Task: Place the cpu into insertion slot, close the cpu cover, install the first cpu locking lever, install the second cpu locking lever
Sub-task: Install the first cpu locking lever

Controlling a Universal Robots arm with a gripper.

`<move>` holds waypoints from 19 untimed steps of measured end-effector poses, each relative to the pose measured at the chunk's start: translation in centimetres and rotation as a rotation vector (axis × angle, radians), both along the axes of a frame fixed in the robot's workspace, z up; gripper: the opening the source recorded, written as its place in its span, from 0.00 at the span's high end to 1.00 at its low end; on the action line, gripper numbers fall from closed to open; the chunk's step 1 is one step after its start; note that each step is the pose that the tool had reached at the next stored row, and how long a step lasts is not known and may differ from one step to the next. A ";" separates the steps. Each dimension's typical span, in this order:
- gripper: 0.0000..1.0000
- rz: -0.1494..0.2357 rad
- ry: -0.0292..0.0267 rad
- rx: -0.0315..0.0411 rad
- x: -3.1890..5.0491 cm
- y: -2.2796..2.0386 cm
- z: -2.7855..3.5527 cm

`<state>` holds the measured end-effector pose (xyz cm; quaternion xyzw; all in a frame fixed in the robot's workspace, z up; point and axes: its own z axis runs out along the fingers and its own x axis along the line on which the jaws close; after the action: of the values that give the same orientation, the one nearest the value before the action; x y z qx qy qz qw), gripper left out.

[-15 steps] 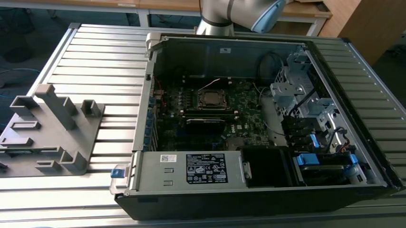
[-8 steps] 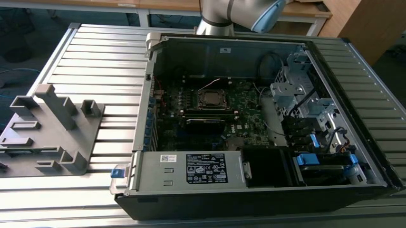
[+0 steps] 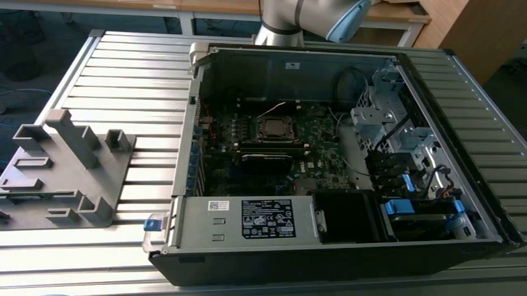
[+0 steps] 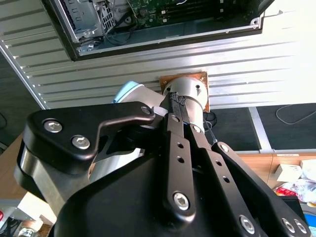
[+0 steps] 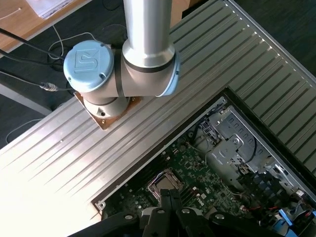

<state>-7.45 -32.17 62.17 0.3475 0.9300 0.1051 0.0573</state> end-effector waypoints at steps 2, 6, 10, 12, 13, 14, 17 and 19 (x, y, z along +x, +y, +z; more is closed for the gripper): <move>0.89 0.000 0.0001 -0.0001 0.00 -0.03 -0.35; 0.89 0.000 0.0001 -0.0001 0.00 -0.11 -1.08; 0.89 0.000 0.0004 0.0000 0.00 -0.20 -1.82; 0.89 0.000 0.0005 -0.0001 0.00 -0.23 -2.16; 0.89 0.000 0.0006 -0.0001 0.00 -0.23 -2.26; 0.89 0.000 0.0004 0.0001 -0.01 -0.24 -2.29; 0.89 0.000 0.0006 -0.0001 0.00 -0.23 -2.28; 0.89 0.000 0.0006 -0.0002 0.00 -0.23 -2.28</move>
<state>-7.45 -32.40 59.89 0.3476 0.9300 0.1049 0.0570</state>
